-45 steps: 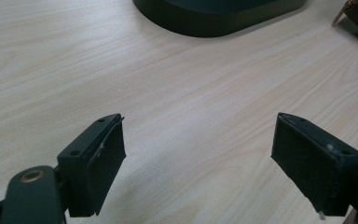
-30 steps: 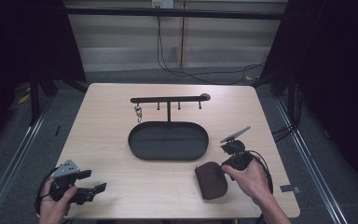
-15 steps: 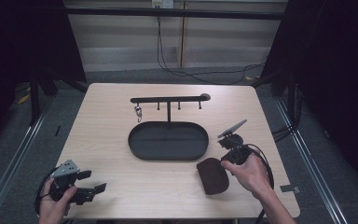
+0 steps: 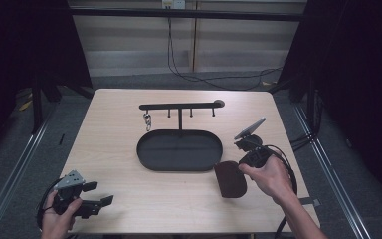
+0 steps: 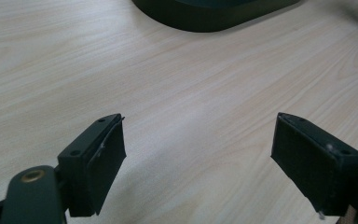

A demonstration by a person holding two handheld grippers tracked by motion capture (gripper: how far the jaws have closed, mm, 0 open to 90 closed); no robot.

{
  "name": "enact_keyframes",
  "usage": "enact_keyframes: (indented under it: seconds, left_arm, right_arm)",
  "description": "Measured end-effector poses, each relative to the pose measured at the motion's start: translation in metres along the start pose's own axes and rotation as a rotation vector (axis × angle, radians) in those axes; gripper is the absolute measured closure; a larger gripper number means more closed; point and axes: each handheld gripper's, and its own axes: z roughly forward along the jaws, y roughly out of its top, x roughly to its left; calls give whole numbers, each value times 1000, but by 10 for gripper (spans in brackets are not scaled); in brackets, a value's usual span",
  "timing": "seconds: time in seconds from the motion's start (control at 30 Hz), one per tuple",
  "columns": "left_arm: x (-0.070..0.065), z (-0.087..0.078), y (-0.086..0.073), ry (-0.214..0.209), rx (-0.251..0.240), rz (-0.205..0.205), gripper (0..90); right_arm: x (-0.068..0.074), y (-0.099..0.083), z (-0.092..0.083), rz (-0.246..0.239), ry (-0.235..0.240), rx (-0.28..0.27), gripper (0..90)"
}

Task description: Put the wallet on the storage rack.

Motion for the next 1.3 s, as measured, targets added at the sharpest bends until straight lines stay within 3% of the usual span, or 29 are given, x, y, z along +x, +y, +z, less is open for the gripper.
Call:
enact_keyframes:
  seconds: [0.27,0.73,1.3]
  left_arm:
    - [1,0,0,-2,1,2,172]
    - [0,0,0,-2,0,-2,172]
    - [0,0,0,-5,2,0,172]
  right_arm:
    - [-5,8,-8,12,-13,21,822]
    - [-10,30,-30,28,-29,-4,823]
    - [-5,66,-40,50,-33,-4,824]
